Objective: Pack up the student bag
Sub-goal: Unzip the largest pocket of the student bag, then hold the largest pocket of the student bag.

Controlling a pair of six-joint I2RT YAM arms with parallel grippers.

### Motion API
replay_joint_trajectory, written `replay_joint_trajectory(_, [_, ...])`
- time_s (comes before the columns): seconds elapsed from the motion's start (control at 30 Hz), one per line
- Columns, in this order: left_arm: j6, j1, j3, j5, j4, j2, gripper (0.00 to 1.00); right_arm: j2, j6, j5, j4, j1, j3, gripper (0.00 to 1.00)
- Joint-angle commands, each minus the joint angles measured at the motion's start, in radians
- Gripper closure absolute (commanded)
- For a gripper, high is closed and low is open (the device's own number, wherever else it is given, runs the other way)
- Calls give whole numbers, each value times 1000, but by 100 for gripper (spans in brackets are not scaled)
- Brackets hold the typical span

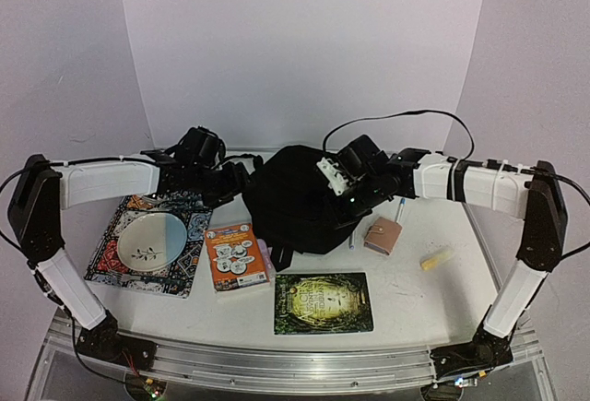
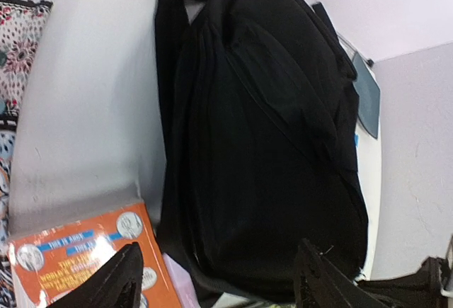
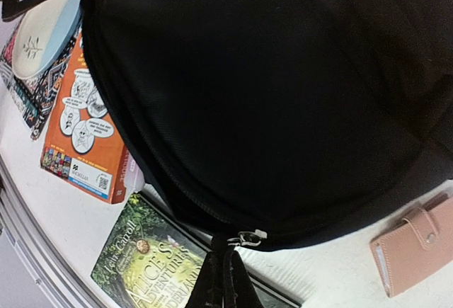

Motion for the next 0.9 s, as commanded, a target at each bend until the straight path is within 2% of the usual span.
replay_joint_trajectory(0.0, [-137,-86,-31,7,8,-90,22,28,5,-35,-2,29,65,100])
replay_joint_trajectory(0.1, [-219,-140,-59,2,12,-97,17,37,3,-32,-2,37,76,100])
replay_joint_trajectory(0.27, [-322,-208,-88,-17,68,-83,16,37,-2,-18,-2,42,79,100])
replay_joint_trajectory(0.5, [-387,-245,-49,17,188,28,22,34,-13,-11,-4,42,72,100])
replay_joint_trajectory(0.73, [-394,-249,-13,12,242,122,36,23,-22,-3,-6,43,63,100])
replay_joint_trajectory(0.83, [-400,-250,-17,11,268,140,52,20,-30,15,-14,42,58,100])
replay_joint_trajectory(0.87, [-400,-250,-19,9,285,141,60,17,-34,26,-18,41,55,100])
